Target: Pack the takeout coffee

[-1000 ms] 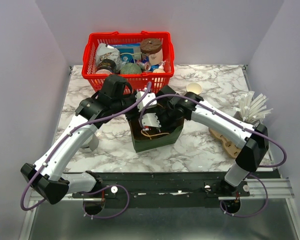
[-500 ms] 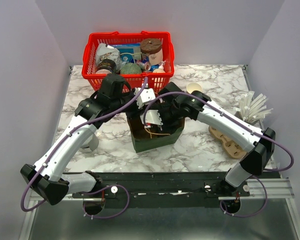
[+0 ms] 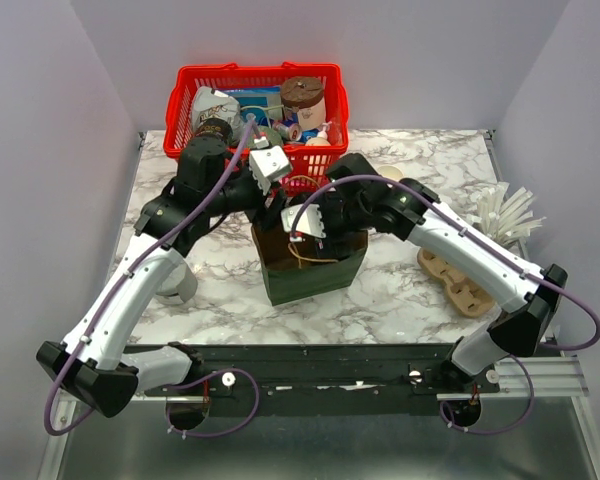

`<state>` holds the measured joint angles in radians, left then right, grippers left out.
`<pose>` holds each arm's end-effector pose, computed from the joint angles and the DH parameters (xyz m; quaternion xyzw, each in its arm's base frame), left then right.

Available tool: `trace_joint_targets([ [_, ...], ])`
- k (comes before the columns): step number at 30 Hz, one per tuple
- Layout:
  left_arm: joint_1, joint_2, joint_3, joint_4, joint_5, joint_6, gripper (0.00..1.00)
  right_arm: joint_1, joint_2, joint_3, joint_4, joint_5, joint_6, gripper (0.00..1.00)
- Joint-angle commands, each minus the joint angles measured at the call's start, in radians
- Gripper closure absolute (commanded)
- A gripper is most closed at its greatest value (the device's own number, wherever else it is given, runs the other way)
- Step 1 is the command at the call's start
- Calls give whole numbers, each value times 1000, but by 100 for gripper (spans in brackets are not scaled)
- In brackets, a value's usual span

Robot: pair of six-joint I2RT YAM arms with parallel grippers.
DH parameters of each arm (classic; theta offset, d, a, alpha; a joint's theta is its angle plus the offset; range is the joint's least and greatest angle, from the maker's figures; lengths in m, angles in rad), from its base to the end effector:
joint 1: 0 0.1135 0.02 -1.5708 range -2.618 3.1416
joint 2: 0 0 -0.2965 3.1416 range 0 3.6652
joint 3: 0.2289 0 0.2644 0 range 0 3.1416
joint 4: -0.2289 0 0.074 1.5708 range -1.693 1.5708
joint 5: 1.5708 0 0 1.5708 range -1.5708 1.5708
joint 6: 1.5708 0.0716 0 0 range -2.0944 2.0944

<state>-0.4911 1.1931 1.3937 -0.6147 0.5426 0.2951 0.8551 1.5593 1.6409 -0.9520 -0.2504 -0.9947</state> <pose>0.2250 -0.1623 0.4448 0.4443 0.6891 -0.2749 0.5022 0.2233 0.2839 0.3811 -0.7700 0.5267 0.0933 0.3478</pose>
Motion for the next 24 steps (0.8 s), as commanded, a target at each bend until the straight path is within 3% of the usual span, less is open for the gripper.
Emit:
trace_joint_targets([
  [1, 23, -18, 24, 76, 86, -138, 25, -10, -33, 91, 93, 42, 76, 14],
  [16, 186, 28, 194, 250, 53, -292, 17, -19, -103, 290, 147, 135, 134, 14],
  [19, 190, 30, 191, 260, 42, -323, 16, -80, -119, 373, 104, 186, 226, 16],
  [22, 190, 22, 174, 267, 51, -321, 16, -220, -139, 405, -17, 214, 324, 22],
  [24, 190, 13, 159, 283, 59, -323, 16, -382, -166, 393, -109, 185, 410, 28],
])
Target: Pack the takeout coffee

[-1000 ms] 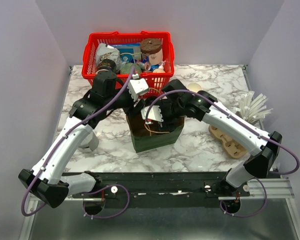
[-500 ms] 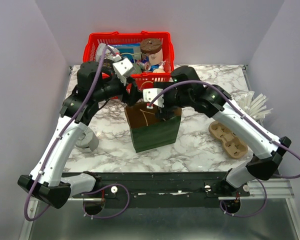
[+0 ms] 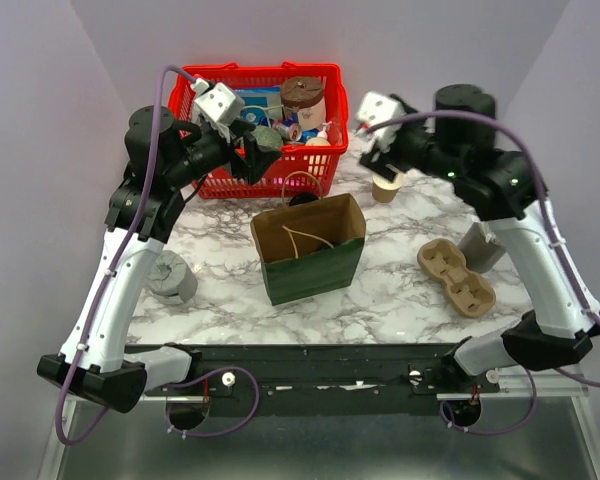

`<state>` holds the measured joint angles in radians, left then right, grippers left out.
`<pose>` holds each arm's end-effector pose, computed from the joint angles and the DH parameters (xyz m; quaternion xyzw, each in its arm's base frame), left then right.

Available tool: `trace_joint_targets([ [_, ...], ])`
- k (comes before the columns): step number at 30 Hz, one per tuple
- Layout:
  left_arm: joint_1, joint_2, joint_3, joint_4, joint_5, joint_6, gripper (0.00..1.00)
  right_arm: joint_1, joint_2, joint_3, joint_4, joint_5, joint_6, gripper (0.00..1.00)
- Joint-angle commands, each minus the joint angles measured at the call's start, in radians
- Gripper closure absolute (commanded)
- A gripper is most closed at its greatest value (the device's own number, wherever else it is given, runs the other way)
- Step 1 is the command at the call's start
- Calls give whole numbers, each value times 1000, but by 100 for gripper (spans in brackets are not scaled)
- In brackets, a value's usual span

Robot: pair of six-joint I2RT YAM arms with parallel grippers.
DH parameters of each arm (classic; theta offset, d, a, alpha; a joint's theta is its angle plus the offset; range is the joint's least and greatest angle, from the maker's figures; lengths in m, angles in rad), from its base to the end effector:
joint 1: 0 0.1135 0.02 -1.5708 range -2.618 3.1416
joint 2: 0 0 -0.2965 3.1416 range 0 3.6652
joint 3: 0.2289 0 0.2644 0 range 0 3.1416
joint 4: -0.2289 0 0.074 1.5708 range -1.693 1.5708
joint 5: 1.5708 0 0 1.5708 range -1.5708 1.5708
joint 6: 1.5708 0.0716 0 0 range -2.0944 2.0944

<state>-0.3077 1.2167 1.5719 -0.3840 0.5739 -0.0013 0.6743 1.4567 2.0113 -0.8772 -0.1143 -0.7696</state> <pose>0.2473 -0.1194 0.5335 0.2999 0.6497 -0.3034 0.6292 0.2380 0.2007 0.5487 -0.5604 0.5860 0.0185 0.5850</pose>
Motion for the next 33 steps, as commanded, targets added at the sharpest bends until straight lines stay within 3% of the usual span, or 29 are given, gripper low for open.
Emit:
trace_joint_targets([
  [1, 7, -11, -24, 60, 29, -29, 16, -263, -74, 5, -207, 35, 206, 30],
  [5, 7, -14, -39, 88, 40, -66, 16, -563, -131, -136, -296, -24, 277, 38],
  [9, 7, -25, -72, 114, 63, -89, 16, -697, -193, -282, -324, -30, 312, 41],
  [12, 5, -34, -95, 125, 64, -97, 16, -725, -226, -354, -318, -2, 303, 47],
  [17, 5, -39, -108, 126, 63, -94, 16, -736, -202, -447, -304, 100, 303, 48],
  [33, 7, -52, -133, 125, 58, -80, 16, -768, -52, -428, -292, 254, 262, 54],
])
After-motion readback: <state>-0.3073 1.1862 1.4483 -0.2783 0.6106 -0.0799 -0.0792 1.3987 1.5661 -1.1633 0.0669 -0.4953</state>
